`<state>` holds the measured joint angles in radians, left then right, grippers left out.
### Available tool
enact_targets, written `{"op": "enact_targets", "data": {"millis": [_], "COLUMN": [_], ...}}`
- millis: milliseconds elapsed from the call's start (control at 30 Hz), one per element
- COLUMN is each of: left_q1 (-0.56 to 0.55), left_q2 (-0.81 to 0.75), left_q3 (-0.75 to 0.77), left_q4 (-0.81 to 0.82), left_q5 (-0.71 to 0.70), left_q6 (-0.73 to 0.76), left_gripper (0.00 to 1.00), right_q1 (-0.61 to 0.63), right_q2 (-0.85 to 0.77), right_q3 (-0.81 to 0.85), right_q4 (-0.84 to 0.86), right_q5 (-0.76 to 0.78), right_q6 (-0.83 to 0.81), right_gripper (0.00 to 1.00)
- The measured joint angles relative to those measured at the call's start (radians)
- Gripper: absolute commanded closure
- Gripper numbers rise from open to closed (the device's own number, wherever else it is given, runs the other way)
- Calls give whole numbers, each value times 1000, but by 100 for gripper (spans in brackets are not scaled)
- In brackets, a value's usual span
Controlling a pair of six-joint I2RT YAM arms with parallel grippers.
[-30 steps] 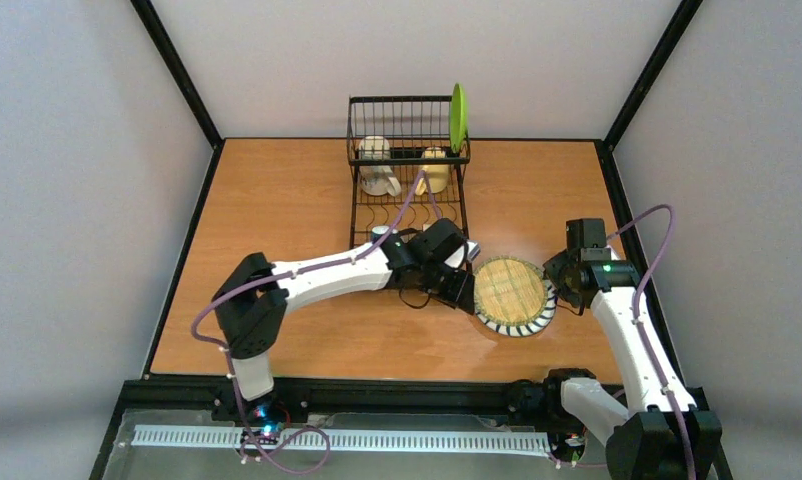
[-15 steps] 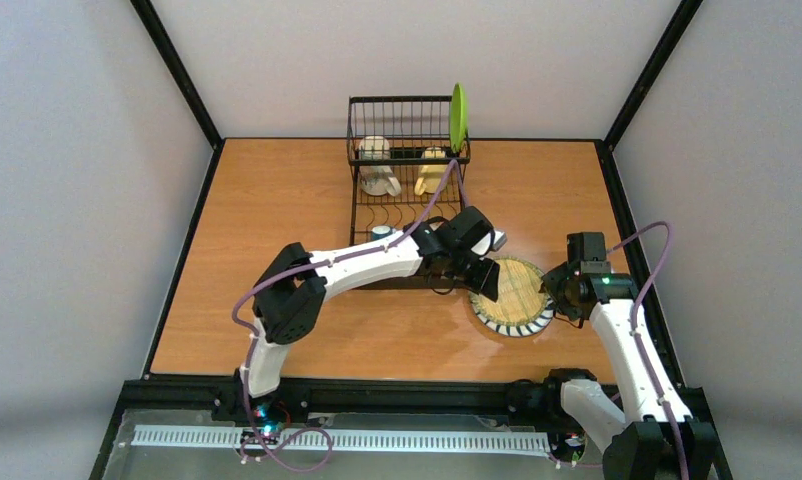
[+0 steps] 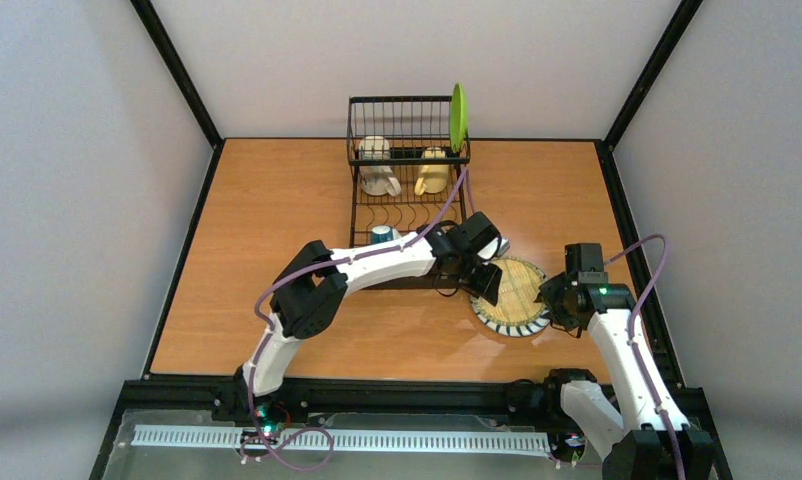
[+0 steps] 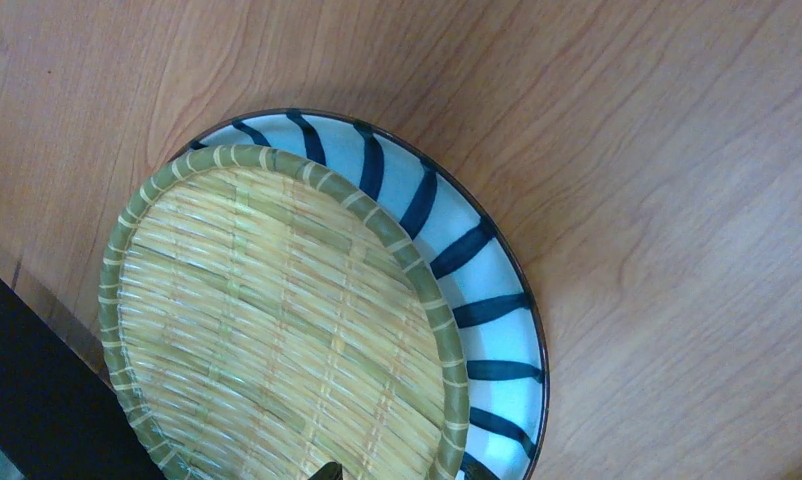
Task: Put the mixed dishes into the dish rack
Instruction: Grab the plate at the center of the board.
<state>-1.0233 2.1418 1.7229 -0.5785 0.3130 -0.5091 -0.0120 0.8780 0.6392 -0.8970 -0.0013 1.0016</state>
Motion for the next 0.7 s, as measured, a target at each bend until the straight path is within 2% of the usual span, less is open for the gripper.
{"op": "enact_targets", "data": {"millis": [700], "left_q1": [0], "left_q2": [68], "left_q3": [74], "left_q4": [-9], "left_q5": [-37], "left_q6": [16], "left_gripper": [0], "right_q1": [0], "right_q2": [-60], "right_q3": [-130], "right_q4": [64], "right_q5": [-24], "right_q6": [36], "right_gripper": [31]}}
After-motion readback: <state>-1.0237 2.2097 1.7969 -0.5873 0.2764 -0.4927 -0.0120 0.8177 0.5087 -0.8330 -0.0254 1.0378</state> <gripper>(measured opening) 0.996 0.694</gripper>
